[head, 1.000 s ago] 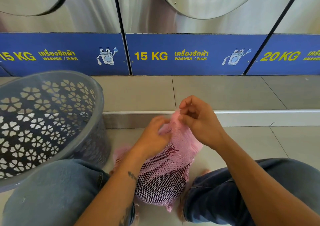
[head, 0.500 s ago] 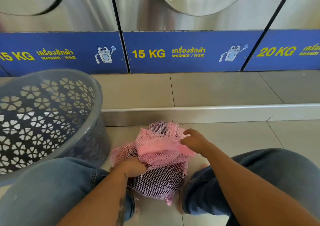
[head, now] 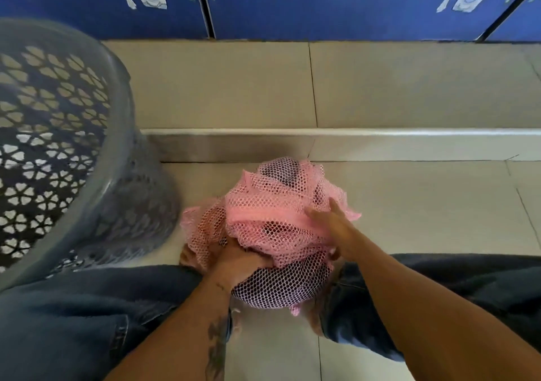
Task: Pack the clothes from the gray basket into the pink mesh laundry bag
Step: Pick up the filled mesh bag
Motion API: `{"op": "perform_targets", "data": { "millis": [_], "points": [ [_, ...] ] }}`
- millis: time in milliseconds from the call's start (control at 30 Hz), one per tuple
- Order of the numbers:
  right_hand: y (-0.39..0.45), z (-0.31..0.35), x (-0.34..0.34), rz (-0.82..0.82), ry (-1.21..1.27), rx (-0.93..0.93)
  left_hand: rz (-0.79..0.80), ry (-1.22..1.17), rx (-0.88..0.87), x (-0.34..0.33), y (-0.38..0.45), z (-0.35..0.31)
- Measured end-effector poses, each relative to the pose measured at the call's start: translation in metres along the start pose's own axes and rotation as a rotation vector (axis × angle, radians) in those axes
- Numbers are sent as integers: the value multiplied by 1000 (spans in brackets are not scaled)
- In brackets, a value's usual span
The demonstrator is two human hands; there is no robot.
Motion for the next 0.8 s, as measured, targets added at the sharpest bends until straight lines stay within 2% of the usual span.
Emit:
{"op": "perform_targets", "data": {
  "millis": [133,233,467,633,800],
  "points": [
    [6,-15,-33,-19,31,-11,-97,-120,-21,6,10,2],
    [-2,-15,-39,-81,-1,114,-149,-217,-114,9,2,-10],
    [-67,38,2,-272,-330,263,-54,-228,-265,5,-59,-70],
    [-126,84,36,-384,-425,412,-11,-151,-490,34,-119,-125],
    [-174,167,72,-511,-378,611,-143,-152,-757,86,-187,-195]
  ]
}}
Point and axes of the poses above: each hand's wrist, its own y-axis towards the middle knuckle, its own x-axis out of the back of the hand, z = x × y, the point moved 3 cm from there along y, towards the middle knuckle, and after that the axes turned 4 degrees about -y, right-handed, at the moved point
